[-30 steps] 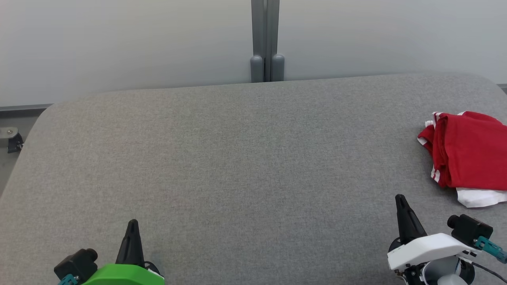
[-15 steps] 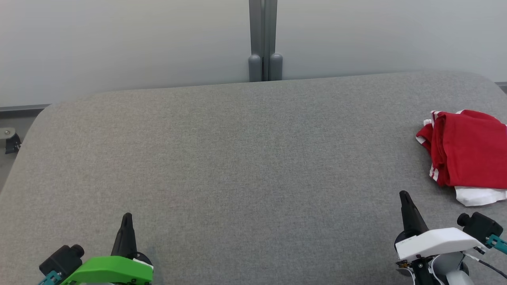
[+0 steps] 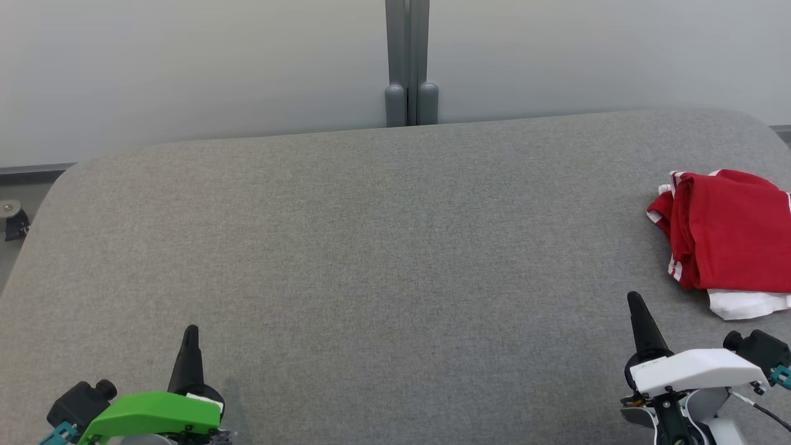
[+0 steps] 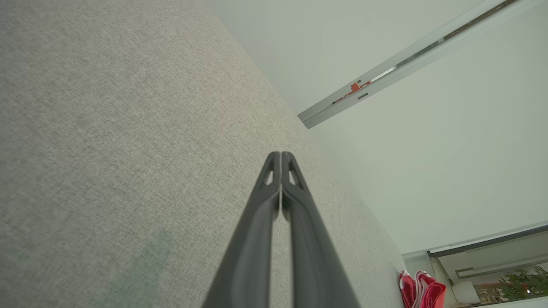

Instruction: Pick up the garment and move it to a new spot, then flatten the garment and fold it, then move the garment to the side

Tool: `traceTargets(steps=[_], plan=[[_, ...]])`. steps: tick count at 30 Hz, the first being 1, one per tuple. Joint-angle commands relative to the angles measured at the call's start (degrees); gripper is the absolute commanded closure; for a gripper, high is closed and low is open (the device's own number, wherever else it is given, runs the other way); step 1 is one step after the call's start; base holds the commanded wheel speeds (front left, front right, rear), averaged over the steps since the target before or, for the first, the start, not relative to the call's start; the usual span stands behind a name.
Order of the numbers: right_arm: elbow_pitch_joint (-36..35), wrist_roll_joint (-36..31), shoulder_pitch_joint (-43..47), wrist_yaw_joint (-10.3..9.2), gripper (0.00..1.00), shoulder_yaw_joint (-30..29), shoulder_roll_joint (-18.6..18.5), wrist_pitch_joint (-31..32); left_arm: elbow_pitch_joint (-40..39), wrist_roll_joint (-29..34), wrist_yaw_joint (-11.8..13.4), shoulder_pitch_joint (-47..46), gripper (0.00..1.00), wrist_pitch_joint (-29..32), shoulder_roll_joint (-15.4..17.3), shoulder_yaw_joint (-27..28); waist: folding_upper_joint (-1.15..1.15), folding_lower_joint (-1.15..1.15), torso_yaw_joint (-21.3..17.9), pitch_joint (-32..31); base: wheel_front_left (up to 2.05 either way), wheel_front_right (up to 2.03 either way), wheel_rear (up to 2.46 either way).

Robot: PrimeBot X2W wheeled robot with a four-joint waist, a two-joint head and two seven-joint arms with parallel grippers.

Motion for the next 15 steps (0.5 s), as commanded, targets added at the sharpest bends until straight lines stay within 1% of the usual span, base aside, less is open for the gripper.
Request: traceTargets(steps=[1,15], plan=[[-0.84,1.62,-1.47,-0.03,1.0,-0.26,-0.28,0.43,-0.6,-1.69,-0.42,-1.77,1.0,0.43,0.1,0.5,0.0,0.0,-0.03,0.01,0.0,0.0,0.0],[-1.1,10.12,-1.99,-0.03,1.0,-1.15,-0.32,2.69,-0.54,-9.56,-1.32,-2.84,1.0,2.72,0.08,2.05,0.0,0.0,-0.34,0.17,0.0,0.0,0.0]])
